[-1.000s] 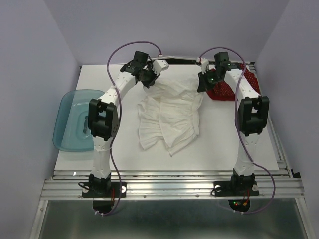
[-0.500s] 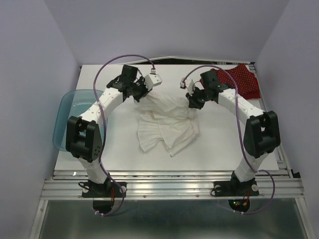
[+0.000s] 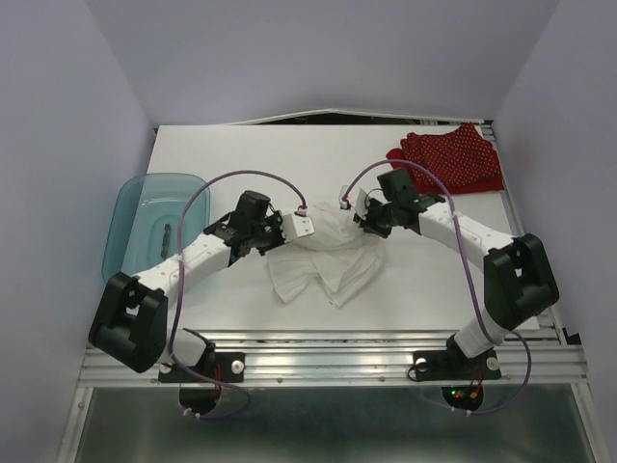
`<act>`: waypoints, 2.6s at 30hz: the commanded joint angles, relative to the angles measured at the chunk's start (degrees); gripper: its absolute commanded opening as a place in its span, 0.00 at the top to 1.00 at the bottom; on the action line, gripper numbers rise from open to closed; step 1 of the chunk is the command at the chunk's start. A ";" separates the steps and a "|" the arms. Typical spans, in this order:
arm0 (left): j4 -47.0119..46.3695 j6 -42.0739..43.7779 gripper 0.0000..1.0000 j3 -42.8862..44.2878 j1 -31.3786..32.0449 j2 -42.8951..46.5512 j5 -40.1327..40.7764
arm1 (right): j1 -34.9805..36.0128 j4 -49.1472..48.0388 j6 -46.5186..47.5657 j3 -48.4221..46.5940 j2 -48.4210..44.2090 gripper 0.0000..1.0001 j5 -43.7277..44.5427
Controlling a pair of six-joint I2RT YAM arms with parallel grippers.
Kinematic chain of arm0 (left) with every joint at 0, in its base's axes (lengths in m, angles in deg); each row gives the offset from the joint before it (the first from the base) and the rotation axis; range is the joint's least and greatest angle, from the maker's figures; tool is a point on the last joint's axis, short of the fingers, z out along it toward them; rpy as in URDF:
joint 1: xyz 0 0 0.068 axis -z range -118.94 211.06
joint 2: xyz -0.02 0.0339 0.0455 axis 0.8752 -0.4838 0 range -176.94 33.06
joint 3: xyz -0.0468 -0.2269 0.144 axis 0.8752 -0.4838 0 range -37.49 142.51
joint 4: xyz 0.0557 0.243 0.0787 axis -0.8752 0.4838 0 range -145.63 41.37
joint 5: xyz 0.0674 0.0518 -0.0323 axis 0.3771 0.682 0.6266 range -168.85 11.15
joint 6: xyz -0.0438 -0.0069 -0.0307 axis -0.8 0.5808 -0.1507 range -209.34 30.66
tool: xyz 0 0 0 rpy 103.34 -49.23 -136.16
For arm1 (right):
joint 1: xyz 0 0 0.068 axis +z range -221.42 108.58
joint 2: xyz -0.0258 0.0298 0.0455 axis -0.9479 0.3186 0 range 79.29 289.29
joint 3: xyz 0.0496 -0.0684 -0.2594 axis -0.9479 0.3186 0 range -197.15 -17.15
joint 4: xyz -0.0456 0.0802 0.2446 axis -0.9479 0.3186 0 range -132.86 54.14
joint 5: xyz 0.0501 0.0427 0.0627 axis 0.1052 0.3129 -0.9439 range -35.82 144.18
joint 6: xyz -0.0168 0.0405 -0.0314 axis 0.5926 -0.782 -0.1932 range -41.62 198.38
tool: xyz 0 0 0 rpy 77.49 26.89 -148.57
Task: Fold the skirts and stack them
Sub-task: Fold the skirt
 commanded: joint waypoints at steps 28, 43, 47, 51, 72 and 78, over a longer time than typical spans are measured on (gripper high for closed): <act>17.06 -9.00 0.37 39.44 5.69 -17.96 -13.89 | -21.32 7.49 -37.58 2.66 -9.00 0.47 -13.26; 21.11 0.40 0.31 52.39 14.74 -31.87 -15.57 | -22.84 2.33 -46.71 11.10 1.90 0.34 -26.73; 20.75 2.59 0.31 53.34 17.38 -33.44 -13.72 | -22.84 -0.84 -48.66 11.80 4.45 0.37 -25.93; 20.58 5.40 0.30 53.27 19.92 -34.50 -10.75 | -22.84 -2.78 -49.80 12.59 6.47 0.40 -26.55; 22.25 9.47 0.67 55.89 22.22 -43.65 0.43 | -22.84 -7.53 -51.39 16.99 6.30 0.79 -28.83; 17.69 -1.58 1.00 58.79 21.26 -41.89 2.18 | -22.84 -8.84 -53.05 17.69 5.95 0.99 -29.97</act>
